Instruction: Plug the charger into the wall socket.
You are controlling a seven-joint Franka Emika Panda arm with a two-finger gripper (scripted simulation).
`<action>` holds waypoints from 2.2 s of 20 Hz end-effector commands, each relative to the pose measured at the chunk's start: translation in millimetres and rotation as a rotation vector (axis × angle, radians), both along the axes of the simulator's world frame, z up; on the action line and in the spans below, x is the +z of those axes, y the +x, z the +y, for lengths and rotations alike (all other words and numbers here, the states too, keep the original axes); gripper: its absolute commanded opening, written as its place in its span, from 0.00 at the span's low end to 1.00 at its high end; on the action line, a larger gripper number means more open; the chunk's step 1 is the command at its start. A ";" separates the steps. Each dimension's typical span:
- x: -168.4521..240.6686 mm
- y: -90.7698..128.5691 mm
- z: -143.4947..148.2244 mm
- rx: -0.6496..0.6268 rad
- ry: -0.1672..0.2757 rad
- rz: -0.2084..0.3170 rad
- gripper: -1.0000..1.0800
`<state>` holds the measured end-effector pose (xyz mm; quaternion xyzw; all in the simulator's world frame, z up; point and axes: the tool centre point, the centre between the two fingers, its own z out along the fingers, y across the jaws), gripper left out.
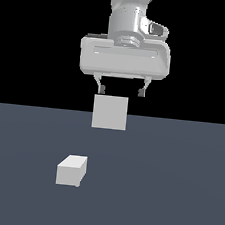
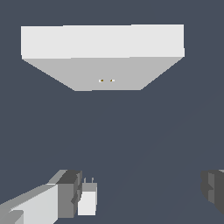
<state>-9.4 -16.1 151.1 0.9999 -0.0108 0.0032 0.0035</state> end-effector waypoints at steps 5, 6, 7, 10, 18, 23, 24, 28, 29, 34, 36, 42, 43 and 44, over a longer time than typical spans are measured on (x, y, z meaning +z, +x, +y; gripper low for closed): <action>-17.0 -22.1 12.1 -0.005 0.001 0.000 0.96; -20.7 -27.0 14.7 -0.007 0.002 -0.001 0.96; -24.8 -32.3 17.7 -0.008 0.002 -0.001 0.96; -38.8 -50.4 27.8 -0.013 0.003 -0.002 0.96; -72.2 -91.5 52.5 -0.024 0.006 -0.003 0.96; -85.3 -106.5 62.2 -0.028 0.007 -0.004 0.96; -86.9 -108.3 63.3 -0.029 0.007 -0.004 0.96; -90.3 -111.6 66.1 -0.029 0.007 -0.004 0.96; -90.4 -111.4 66.1 -0.029 0.007 -0.004 0.96; -89.5 -109.8 65.4 -0.029 0.007 -0.004 0.96; -90.5 -109.8 65.4 -0.029 0.007 -0.004 0.96; -106.0 -110.2 65.3 -0.029 0.007 -0.004 0.96; -110.4 -110.2 65.2 -0.029 0.007 -0.004 0.96; -115.1 -110.3 65.2 -0.029 0.007 -0.004 0.96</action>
